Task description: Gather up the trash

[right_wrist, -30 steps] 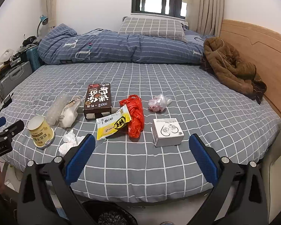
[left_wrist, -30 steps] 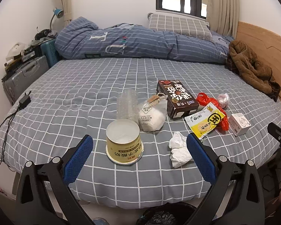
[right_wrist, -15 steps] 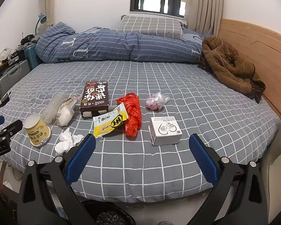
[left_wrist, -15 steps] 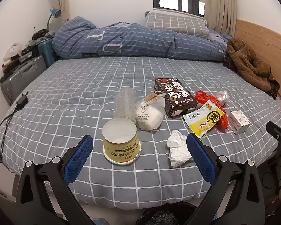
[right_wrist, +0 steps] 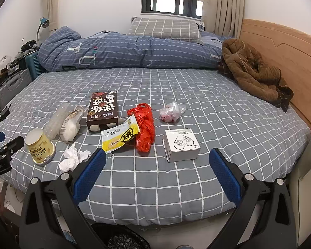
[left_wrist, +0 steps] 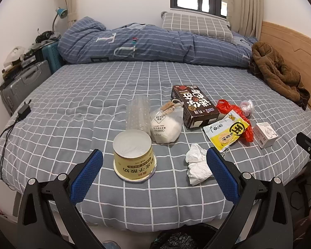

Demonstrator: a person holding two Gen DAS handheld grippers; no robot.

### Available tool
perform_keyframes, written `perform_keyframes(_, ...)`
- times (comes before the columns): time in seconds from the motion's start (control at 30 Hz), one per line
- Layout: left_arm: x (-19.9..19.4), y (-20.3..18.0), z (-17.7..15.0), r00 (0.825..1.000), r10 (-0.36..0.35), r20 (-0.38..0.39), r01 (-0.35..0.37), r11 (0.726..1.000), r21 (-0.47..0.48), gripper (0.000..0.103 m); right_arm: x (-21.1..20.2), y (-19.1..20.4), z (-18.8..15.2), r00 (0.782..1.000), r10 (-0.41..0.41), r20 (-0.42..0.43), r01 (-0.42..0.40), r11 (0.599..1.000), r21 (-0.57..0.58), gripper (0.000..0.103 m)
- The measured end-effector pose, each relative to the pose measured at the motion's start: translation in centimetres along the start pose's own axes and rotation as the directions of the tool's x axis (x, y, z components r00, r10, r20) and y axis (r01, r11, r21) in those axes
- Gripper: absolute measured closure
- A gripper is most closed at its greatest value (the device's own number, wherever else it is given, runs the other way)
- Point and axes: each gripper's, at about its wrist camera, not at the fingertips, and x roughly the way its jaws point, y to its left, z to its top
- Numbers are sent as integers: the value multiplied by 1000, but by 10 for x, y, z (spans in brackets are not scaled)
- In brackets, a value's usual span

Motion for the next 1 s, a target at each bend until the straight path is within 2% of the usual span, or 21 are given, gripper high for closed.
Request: perform_keyframes(1.0,1,0,-1,1000,1,1,-1,1000,-9,6,0,-2,0,1000,-3,2,3,1000,10,7)
